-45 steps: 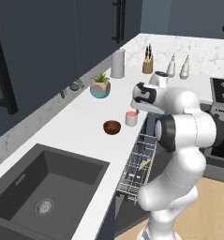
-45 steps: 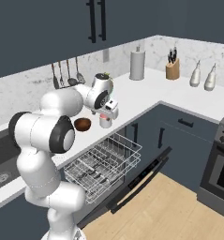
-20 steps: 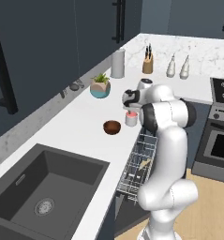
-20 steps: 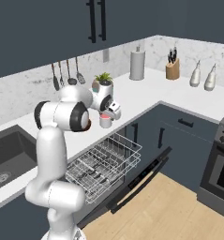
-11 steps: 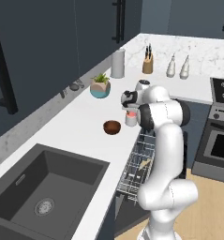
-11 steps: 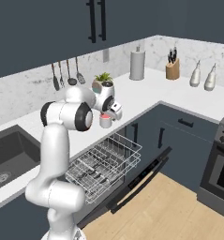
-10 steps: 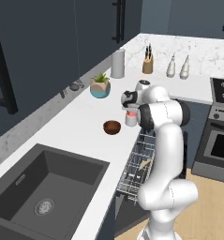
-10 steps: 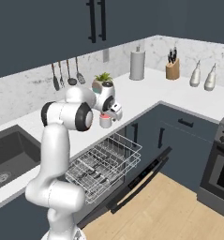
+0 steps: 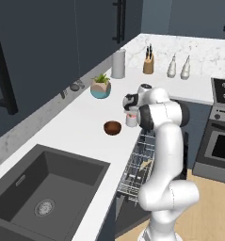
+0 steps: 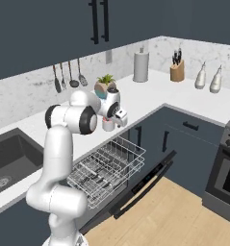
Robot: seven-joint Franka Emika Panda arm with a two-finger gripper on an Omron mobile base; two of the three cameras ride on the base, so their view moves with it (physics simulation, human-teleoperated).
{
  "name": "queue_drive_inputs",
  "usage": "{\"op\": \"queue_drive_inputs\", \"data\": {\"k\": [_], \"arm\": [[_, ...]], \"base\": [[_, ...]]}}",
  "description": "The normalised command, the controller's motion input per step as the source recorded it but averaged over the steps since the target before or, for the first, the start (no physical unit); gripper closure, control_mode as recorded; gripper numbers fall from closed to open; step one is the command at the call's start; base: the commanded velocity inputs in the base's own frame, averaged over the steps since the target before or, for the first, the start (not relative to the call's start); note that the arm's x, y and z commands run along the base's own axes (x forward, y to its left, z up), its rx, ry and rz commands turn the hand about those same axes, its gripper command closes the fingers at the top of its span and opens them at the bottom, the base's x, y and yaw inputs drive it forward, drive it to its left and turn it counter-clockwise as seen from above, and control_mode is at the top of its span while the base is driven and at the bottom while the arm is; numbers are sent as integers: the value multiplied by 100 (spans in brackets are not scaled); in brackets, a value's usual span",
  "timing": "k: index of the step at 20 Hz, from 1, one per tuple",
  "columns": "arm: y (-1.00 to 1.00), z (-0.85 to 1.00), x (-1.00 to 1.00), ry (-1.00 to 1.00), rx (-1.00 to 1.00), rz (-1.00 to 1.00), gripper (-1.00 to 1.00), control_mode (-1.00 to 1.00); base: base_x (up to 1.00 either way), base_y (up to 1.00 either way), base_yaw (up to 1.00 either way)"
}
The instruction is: Pick up the cup and bowl from the counter, place them in the dishwasher, and close the dishwasher door.
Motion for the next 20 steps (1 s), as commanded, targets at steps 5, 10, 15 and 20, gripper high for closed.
{"op": "queue_drive_inputs", "data": {"k": [5,10,15,20], "arm": [[0,-26,0,0,0,0,100,-100],[-1,-7,-14,0,1,0,100,-100],[-25,-3,-46,0,5,-3,100,-100],[-82,0,-90,0,9,-9,100,-100]], "base": [[0,0,0],[0,0,0],[0,0,0],[0,0,0]]}}
